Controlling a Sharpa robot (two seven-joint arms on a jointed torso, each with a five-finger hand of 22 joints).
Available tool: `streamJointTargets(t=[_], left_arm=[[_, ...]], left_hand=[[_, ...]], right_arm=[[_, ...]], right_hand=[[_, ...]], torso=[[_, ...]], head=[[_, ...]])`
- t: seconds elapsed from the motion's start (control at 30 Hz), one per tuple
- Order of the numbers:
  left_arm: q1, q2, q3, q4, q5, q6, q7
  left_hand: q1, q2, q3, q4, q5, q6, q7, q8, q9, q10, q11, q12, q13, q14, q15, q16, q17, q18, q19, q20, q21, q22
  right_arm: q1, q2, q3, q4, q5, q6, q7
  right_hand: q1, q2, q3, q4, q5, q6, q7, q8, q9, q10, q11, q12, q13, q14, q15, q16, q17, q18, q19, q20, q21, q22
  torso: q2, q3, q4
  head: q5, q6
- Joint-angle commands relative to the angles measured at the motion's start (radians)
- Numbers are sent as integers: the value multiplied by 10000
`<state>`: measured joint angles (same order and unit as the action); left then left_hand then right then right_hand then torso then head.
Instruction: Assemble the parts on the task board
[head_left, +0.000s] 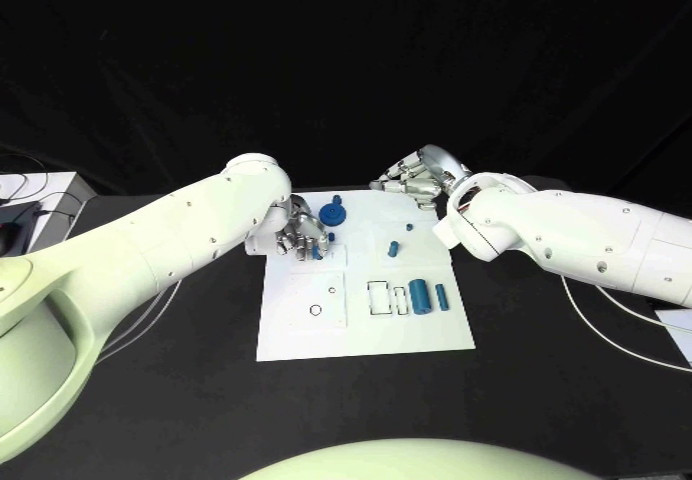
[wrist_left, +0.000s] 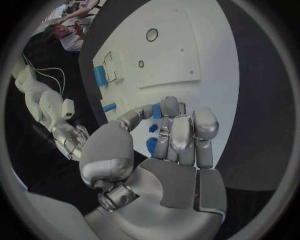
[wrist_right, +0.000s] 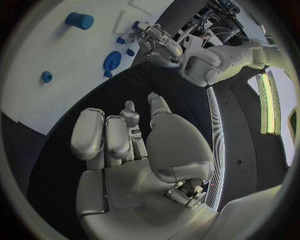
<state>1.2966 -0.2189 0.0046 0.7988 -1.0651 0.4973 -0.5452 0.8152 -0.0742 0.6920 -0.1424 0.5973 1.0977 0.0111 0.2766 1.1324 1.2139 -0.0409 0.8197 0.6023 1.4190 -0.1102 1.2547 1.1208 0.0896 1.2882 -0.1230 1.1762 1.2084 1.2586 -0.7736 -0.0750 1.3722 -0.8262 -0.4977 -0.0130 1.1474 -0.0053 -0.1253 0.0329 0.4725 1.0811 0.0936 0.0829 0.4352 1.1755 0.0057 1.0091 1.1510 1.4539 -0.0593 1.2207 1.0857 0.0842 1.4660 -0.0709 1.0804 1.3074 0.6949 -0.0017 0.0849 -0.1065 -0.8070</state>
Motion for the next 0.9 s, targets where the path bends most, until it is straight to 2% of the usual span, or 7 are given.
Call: streamJointTargets(t=[0.03,0.23,0.33,0.57,0.83,0.87,0.9], left_arm=[[-193,49,-87,-32,161,502,-170],[-194,62,-89,-56,197,500,-189],[-194,65,-91,-40,206,515,-204],[-194,65,-93,-36,209,500,-236],[-194,55,-95,-51,198,401,-259],[-194,52,-95,-50,197,378,-261],[-194,49,-95,-48,195,352,-264]], left_hand=[[731,814,-396,129,-87,48,-131,18,-51,313,-275,-34,-20,68,11,63,63,-107,38,16,-54,24],[873,1087,-1344,612,-206,170,-191,-12,-146,380,-284,-35,-6,90,17,104,166,-146,64,19,-58,40],[1098,1261,-2043,858,-234,223,-217,-38,-204,414,-310,-46,-3,105,17,131,234,-168,80,20,-48,63],[1509,1498,-3046,1208,-268,325,-247,-99,-319,475,-291,-98,-13,112,25,137,313,-192,100,20,-29,109],[1589,1482,-3275,1315,-276,351,-262,-114,-356,498,-295,-119,-10,122,21,139,342,-198,103,17,-36,116],[1660,1441,-3390,1324,-284,350,-262,-110,-359,499,-295,-123,1,127,18,133,349,-200,110,14,-42,119],[1655,1300,-3584,1300,-291,362,-283,-99,-352,512,-302,-122,2,129,15,137,354,-203,116,12,-35,126]], right_arm=[[7,7,4,5,-90,124,96],[8,5,4,5,-110,123,99],[8,0,4,7,-123,120,101],[8,-13,4,5,-140,119,106],[7,-24,4,1,-144,120,113],[7,-25,4,0,-144,120,115],[7,-26,4,-1,-144,120,117]], right_hand=[[-60,47,-20,-64,63,50,1,-67,-10,56,-10,-16,10,-6,-36,-44,-16,32,432,-54,-5,1440],[-60,47,-20,-64,63,50,1,-67,-10,56,-10,-16,10,-6,-36,-44,-16,32,432,-54,-5,1440],[-48,51,-13,-79,70,53,0,-66,-11,64,-11,-6,16,-3,-37,-37,-8,32,432,-54,-2,1441],[-46,53,-9,-87,95,52,1,-68,-13,60,-11,-14,11,-5,-37,-42,-14,31,432,-54,1,1442],[-48,54,-8,-90,116,56,1,-67,-13,65,-12,-7,17,-6,-38,-44,-15,31,433,-55,2,1442],[-48,54,-8,-90,116,56,1,-67,-13,65,-12,-7,17,-6,-38,-44,-15,31,433,-55,2,1442],[-48,54,-8,-90,116,56,1,-67,-13,65,-12,-7,17,-6,-38,-44,-15,31,433,-55,2,1442]], torso=[[-16,-7,4],[-19,-12,4],[-20,-13,7],[-26,-11,5],[-18,-3,2],[-18,-3,2],[-18,-3,2]], head=[[-12,-14],[-10,-24],[-11,-27],[-15,-20],[-20,1],[-20,1],[-20,1]])
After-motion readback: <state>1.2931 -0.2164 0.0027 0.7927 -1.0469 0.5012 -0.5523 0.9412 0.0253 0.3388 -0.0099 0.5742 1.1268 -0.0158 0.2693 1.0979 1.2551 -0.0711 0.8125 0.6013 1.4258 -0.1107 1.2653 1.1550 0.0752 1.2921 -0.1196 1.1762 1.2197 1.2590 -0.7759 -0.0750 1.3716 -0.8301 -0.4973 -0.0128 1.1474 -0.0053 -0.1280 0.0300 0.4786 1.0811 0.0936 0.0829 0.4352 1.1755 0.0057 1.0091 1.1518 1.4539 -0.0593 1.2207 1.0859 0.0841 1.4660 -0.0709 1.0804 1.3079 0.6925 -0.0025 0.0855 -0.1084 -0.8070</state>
